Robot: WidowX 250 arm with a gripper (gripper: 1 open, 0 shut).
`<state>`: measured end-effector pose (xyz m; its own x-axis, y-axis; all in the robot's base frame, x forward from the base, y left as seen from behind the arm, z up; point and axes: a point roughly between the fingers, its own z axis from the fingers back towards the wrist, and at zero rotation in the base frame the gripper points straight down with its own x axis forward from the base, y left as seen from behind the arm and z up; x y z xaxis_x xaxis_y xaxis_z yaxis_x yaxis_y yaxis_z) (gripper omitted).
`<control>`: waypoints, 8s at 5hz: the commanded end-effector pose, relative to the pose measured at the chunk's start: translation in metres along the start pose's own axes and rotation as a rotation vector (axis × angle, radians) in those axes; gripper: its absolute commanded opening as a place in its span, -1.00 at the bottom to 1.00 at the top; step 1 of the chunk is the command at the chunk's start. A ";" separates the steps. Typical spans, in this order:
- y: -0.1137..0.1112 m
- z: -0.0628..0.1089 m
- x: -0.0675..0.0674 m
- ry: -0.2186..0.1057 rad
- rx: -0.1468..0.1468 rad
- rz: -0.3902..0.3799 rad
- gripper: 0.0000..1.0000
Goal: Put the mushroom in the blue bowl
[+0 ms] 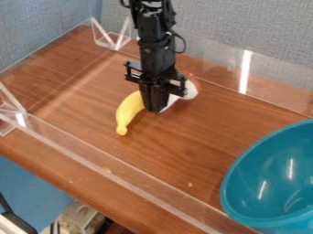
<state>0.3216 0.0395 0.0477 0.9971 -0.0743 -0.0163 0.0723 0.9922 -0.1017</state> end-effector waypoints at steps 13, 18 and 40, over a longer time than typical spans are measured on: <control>0.057 0.120 0.049 -0.165 -0.013 -0.229 -1.00; -0.001 0.101 0.051 -0.155 -0.047 -0.403 -1.00; -0.229 -0.013 -0.041 -0.095 -0.098 -0.663 1.00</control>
<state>0.2624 -0.1811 0.0497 0.7573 -0.6390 0.1348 0.6531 0.7407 -0.1577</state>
